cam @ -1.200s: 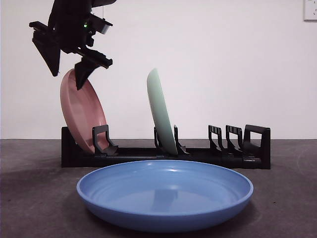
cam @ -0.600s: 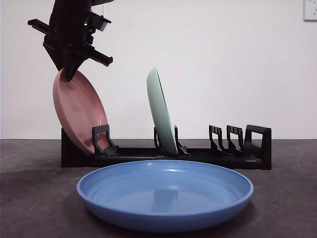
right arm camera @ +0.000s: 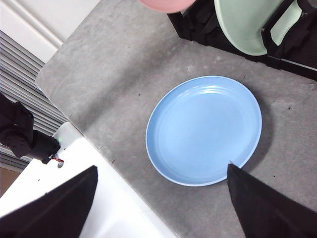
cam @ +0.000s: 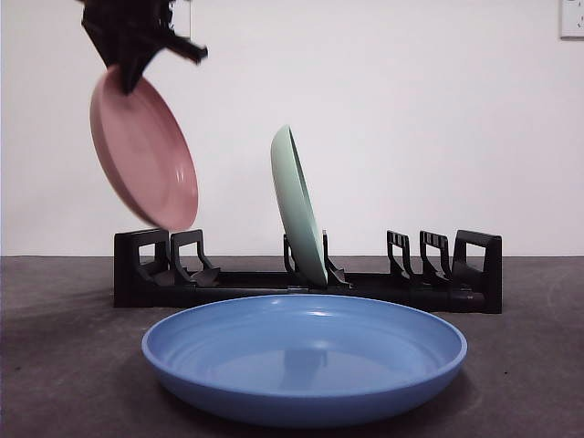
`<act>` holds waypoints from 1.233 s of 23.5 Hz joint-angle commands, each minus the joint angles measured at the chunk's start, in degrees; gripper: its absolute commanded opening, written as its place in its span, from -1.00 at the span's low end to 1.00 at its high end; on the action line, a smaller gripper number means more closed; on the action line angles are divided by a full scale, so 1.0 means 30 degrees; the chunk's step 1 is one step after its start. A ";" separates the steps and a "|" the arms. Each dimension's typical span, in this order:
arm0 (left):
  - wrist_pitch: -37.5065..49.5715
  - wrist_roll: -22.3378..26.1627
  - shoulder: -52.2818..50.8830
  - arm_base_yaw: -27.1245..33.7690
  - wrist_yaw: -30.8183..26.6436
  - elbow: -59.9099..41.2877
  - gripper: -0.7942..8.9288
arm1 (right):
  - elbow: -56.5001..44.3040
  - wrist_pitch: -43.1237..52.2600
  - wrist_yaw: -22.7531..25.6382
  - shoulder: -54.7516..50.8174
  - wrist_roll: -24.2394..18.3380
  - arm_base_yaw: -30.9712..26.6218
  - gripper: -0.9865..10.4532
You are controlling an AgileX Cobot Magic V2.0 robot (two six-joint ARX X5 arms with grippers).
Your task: Place the plate
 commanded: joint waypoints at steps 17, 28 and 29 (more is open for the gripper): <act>-0.8524 -0.2521 -0.2149 -0.1100 0.5741 0.3789 -0.81 | 0.0146 0.0685 0.0036 0.0117 0.0044 0.0022 -0.09; -0.8233 -0.2331 -0.5690 -0.1690 1.0615 -0.1173 -0.81 | 0.0146 0.0699 0.0029 0.0124 -0.0153 0.0022 -0.09; -0.7992 -0.2280 -0.6054 -0.1778 1.0928 -0.1974 -0.81 | 0.0146 0.0699 0.0029 0.0124 -0.0168 0.0022 -0.09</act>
